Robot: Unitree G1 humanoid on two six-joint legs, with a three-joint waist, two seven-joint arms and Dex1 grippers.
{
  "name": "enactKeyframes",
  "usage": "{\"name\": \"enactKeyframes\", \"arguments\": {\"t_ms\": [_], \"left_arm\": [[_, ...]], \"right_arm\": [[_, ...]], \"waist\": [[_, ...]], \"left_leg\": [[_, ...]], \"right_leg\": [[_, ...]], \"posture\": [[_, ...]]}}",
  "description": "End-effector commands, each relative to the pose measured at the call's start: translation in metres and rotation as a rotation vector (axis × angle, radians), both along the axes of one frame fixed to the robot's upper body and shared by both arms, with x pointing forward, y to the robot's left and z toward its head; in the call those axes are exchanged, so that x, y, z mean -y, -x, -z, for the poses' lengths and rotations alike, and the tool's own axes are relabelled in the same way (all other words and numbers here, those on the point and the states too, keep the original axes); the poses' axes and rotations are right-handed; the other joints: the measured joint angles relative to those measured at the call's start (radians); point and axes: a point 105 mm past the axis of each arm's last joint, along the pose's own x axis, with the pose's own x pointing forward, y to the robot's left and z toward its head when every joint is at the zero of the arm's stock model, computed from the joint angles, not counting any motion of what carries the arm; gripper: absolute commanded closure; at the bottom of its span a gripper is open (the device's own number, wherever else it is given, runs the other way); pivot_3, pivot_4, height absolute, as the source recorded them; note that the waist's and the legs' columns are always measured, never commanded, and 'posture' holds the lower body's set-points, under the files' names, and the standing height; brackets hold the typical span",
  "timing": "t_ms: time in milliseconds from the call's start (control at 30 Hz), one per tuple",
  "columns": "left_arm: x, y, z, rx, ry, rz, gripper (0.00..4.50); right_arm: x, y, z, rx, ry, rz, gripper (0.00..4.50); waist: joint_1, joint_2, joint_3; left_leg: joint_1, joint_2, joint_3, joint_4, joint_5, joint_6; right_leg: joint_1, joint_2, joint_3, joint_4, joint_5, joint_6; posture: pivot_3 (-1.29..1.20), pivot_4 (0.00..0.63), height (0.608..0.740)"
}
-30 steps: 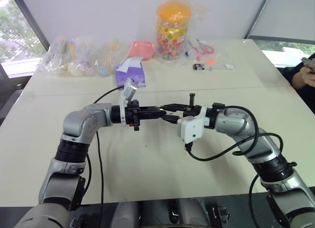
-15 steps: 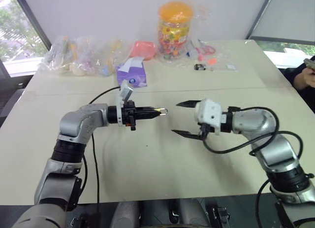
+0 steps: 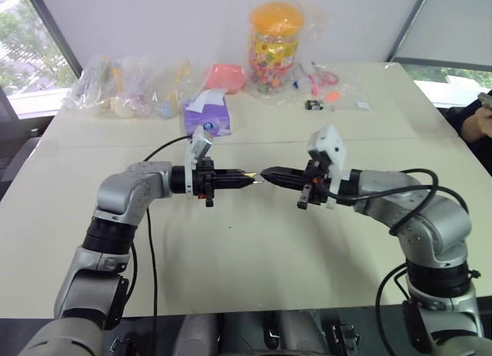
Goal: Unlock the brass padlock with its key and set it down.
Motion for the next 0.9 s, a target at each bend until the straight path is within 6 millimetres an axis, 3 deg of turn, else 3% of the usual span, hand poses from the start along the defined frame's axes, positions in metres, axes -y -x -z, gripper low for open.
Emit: {"name": "enactKeyframes", "arguments": {"t_ms": [33, 400, 900], "left_arm": [[0.003, 0.006, -0.019, 0.054, 0.032, 0.046, 4.5], [0.001, 0.006, -0.032, 0.051, 0.069, 0.05, 4.5], [0.003, 0.007, -0.033, 0.045, 0.072, 0.069, 4.5]], "right_arm": [[-0.002, 0.0, -0.011, 0.038, -0.007, 0.002, 4.46], [0.009, -0.005, 0.03, 0.008, 0.162, 0.014, 4.46], [0.016, -0.01, 0.032, 0.043, 0.183, 0.035, 4.46]], "waist": [[0.0, 0.0, 0.0], [-0.001, 0.0, 0.0], [-0.003, 0.0, 0.0]], "left_leg": [[0.0, 0.0, 0.0, 0.0, 0.0, 0.0], [0.0, 0.0, 0.0, 0.0, 0.0, 0.0], [0.0, 0.0, 0.0, 0.0, 0.0, 0.0]], "right_leg": [[0.0, 0.0, 0.0, 0.0, 0.0, 0.0], [0.0, 0.001, -0.001, -0.001, 0.0, 0.0], [0.0, 0.001, -0.001, -0.001, 0.0, 0.0]], "posture": [[0.0, 0.15, 0.737], [0.0, 0.15, 0.737], [0.0, 0.15, 0.737]]}}
